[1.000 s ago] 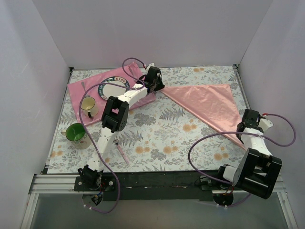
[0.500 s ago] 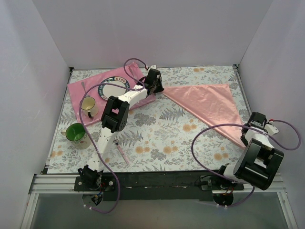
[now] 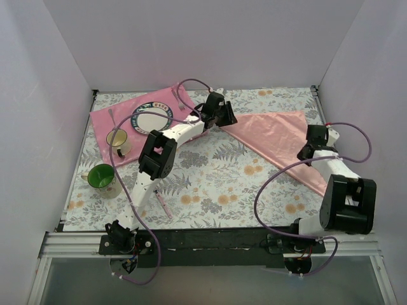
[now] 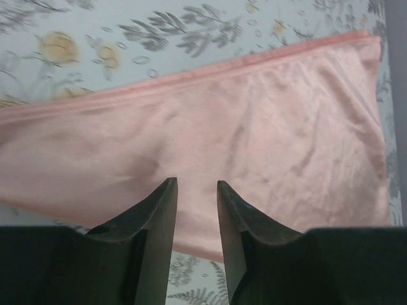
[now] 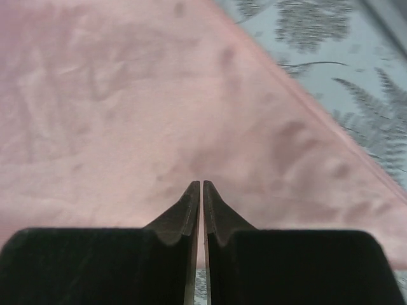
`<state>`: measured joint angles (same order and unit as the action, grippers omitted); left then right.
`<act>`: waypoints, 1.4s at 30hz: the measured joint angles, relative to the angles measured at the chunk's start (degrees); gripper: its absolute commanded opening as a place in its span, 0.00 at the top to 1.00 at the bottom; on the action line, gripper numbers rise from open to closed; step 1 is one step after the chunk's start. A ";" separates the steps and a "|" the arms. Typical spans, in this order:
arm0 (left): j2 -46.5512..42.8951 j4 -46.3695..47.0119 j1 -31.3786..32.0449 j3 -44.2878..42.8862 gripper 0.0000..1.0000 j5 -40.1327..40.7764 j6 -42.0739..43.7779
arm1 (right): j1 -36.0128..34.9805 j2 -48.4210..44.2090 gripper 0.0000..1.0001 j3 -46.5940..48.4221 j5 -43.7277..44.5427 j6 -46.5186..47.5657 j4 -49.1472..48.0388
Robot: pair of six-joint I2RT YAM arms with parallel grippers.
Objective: Fold the napkin, place the utensils inside, and roll it up
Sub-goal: Fold the napkin
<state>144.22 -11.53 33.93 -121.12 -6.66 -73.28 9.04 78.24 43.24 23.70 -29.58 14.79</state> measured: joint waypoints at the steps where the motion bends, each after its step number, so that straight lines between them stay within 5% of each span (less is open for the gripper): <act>1: 0.00 0.13 0.85 0.00 0.69 -1.40 -0.50 | -1.86 2.45 0.88 1.53 -1.79 -0.02 -0.94; 8: -0.07 -0.26 3.69 2.71 0.69 -2.86 0.22 | -7.13 9.66 0.88 2.54 -9.09 -1.05 -3.87; 23: -0.22 -5.03 0.83 0.79 0.65 -0.72 3.32 | -4.68 6.25 0.84 -1.29 -5.33 -0.11 -4.44; 30: -0.22 -1.81 4.63 -0.94 0.65 -7.52 -1.11 | -5.05 13.33 0.78 12.57 -3.78 1.14 -8.72; 42: -0.26 4.42 9.29 7.23 0.66 -15.80 -4.96 | -5.03 35.78 0.86 37.46 -0.92 4.24 -13.84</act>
<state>143.96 -7.11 43.22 -113.89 -22.46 -78.24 4.01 114.02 80.71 22.79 -25.34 0.95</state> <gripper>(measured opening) 0.347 0.143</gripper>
